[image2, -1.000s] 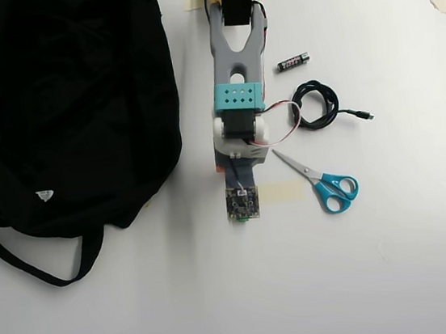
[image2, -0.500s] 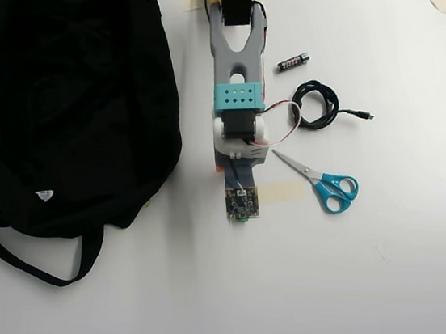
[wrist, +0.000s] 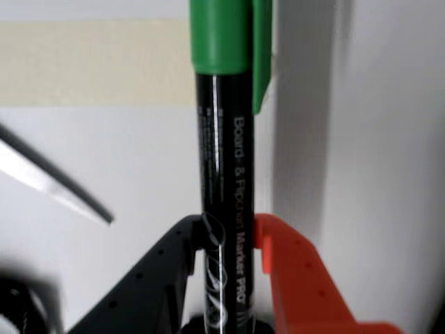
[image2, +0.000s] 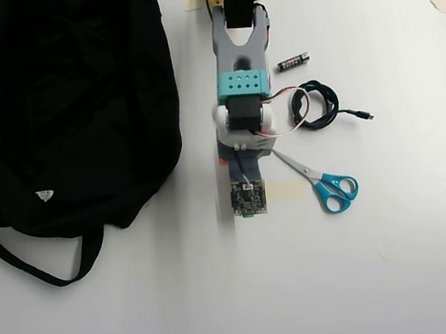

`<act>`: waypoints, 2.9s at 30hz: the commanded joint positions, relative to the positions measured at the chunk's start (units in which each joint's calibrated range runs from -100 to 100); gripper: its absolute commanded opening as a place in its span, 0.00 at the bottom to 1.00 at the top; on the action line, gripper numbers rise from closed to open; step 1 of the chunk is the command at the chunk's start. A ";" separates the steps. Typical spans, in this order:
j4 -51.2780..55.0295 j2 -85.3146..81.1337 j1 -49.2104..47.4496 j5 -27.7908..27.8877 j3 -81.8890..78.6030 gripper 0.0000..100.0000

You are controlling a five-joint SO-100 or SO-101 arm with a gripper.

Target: Put the green marker into the black bag

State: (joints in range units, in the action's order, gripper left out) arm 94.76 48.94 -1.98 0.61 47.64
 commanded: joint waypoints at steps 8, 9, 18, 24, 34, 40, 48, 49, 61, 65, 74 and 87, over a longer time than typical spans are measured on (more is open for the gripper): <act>4.72 -4.54 -1.46 -0.03 8.69 0.02; 4.72 -5.12 -1.46 -0.03 8.51 0.02; 4.81 -13.67 -1.16 -0.03 -1.01 0.02; 4.81 -23.30 -0.78 -0.09 -13.14 0.02; 4.81 -41.47 0.71 -3.28 -32.55 0.02; 4.81 -50.60 2.13 -5.54 -43.06 0.02; 4.55 -59.65 6.17 -8.11 -50.07 0.02; 4.55 -60.06 7.14 -8.37 -50.16 0.02; 3.17 -59.31 24.57 -10.10 -49.17 0.02; -0.27 -59.07 31.23 -10.99 -49.26 0.02; -8.63 -55.17 42.60 -10.94 -49.80 0.02; -29.30 -37.74 55.61 -11.67 -49.08 0.04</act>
State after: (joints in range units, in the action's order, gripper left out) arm 66.25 11.58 53.34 -10.96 -2.75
